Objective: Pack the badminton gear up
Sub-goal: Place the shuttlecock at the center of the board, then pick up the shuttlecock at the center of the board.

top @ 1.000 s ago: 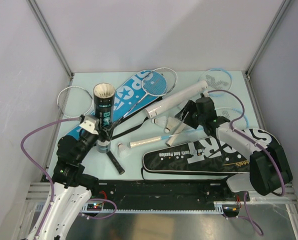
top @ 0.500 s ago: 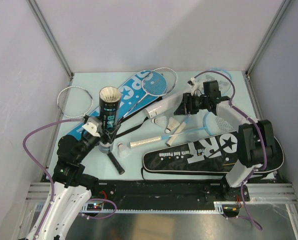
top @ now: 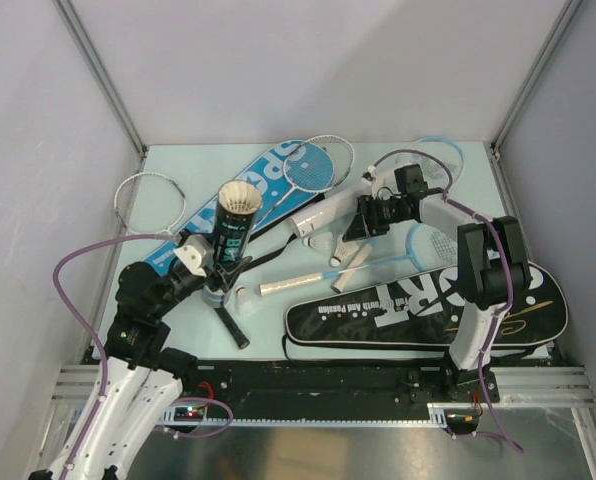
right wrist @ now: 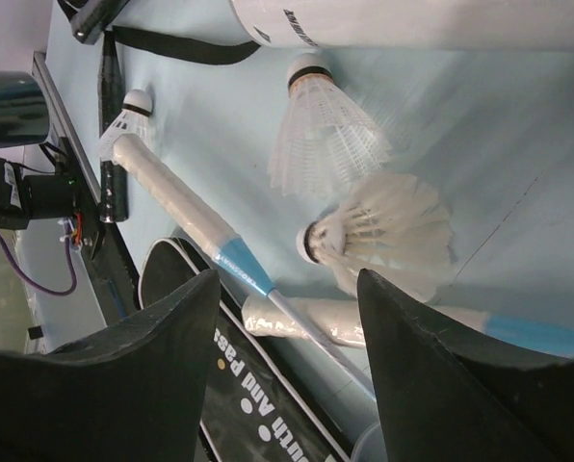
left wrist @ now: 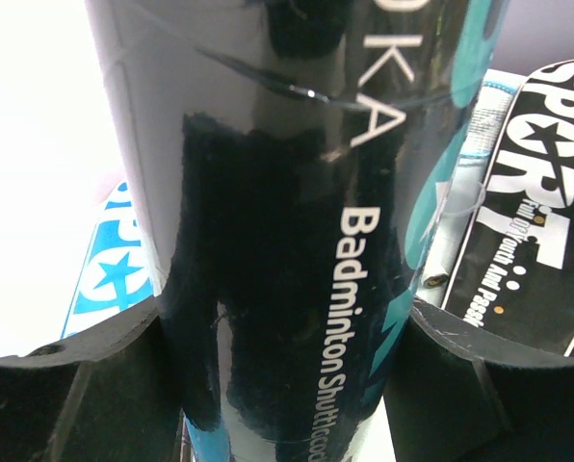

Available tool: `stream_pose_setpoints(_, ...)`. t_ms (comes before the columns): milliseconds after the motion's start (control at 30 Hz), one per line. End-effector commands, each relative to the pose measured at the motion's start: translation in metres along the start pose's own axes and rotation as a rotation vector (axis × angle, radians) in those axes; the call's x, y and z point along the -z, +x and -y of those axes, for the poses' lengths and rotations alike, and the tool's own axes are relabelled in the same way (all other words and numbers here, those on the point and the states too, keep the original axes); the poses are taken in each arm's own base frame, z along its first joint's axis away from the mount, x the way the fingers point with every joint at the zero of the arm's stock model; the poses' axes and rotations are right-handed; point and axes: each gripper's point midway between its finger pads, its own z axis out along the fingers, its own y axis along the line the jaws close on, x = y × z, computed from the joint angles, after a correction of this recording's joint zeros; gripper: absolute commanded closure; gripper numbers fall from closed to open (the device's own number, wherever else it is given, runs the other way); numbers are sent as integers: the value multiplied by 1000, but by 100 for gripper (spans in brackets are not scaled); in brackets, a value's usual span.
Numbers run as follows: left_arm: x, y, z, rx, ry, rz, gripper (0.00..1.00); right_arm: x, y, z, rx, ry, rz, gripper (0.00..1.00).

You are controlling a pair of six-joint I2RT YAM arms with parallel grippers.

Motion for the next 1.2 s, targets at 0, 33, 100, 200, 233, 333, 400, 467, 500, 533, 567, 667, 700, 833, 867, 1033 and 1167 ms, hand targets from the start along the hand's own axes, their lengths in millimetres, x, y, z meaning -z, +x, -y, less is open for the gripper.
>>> stream_pose_setpoints(0,3,-47,9,-66,64,114,44,-9,-7,-4,58,-47,-8,35)
stream_pose_setpoints(33,4,-51,11,-68,73,121,44,-11,-6,-3,61,-47,-11,36)
stream_pose_setpoints(100,4,-56,13,-72,89,131,44,-14,-5,-3,67,-52,-18,38)
stream_pose_setpoints(200,3,-60,13,-75,92,132,44,-19,-2,-3,66,-57,-29,43)
stream_pose_setpoints(233,3,-59,12,-75,92,130,44,-20,0,-3,65,-62,-34,46)
stream_pose_setpoints(333,1,-56,12,-69,94,119,44,-19,2,-4,58,-63,-41,62)
stream_pose_setpoints(400,0,-53,13,-69,100,113,44,-15,-1,-4,58,-43,-34,76)
stream_pose_setpoints(467,-1,-48,14,-80,109,106,45,-7,-7,-5,53,-10,-17,92)
stream_pose_setpoints(500,-2,-45,15,-92,119,100,45,-1,-11,-8,50,4,-4,96)
stream_pose_setpoints(533,-2,-40,16,-107,125,95,45,6,-16,-14,58,13,15,98)
stream_pose_setpoints(567,-4,-37,14,-115,121,85,44,13,-22,-19,62,30,33,99)
stream_pose_setpoints(667,-8,-30,8,-125,104,44,45,43,-46,-51,146,77,123,100)
stream_pose_setpoints(700,-9,-29,6,-126,98,28,45,52,-52,-64,177,92,147,100)
stream_pose_setpoints(833,-10,-36,-1,-129,80,-17,45,94,-76,-131,370,150,260,100)
stream_pose_setpoints(867,-11,-35,-3,-127,75,-31,45,101,-78,-146,411,161,275,100)
stream_pose_setpoints(1033,-11,-20,-12,-167,38,-140,45,139,-87,-228,630,202,365,100)
stream_pose_setpoints(1167,-7,6,-29,-263,-28,-307,45,166,-85,-296,815,200,459,100)
